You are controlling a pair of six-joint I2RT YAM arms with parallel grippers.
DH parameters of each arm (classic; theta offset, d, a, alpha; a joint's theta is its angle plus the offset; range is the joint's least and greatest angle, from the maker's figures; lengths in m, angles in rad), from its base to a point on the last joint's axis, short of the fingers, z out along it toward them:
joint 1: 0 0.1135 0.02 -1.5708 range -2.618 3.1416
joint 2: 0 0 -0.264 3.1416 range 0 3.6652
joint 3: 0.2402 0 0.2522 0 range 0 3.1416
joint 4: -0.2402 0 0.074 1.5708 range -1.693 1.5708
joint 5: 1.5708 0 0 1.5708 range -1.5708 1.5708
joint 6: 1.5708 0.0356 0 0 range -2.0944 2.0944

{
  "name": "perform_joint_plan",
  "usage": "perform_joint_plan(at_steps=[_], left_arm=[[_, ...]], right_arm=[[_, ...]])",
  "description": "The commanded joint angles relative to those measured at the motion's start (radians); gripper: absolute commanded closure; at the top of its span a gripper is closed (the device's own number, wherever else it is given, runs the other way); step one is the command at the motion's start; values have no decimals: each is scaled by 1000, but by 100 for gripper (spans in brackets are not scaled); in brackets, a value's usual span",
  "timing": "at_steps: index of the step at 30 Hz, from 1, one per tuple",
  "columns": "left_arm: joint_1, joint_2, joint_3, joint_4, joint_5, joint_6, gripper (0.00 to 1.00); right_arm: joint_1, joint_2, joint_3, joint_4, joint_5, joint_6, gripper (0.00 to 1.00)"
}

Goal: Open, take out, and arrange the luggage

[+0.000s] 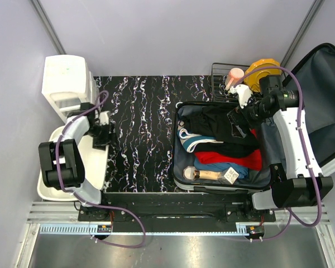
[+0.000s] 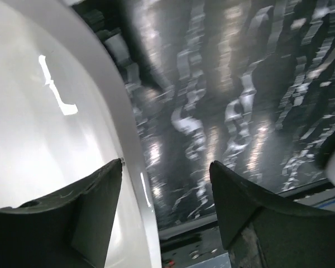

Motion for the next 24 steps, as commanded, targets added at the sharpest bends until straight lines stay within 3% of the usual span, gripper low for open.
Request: perform_joint_plan(at_steps=[1,2,8,13,19,24], left_arm=[[-167,39,71,130,145,-202,33],[-241,65,82,140,166,-252,35],[-416,150,160,353,293,-509,36],[-496,260,257,487,324,-641,34],[-502,228,335,489,329,-592,19],[-490,84,280,475,266,-472,1]], right_arm=[[3,43,56,-19,33,24,0],[3,51,61,-24,44,25,0],[5,76,79,-5,59,36,0],[3,94,128,11,25,35,1],[44,88,136,97,-106,108,19],[181,108,85,169,-38,163,14]])
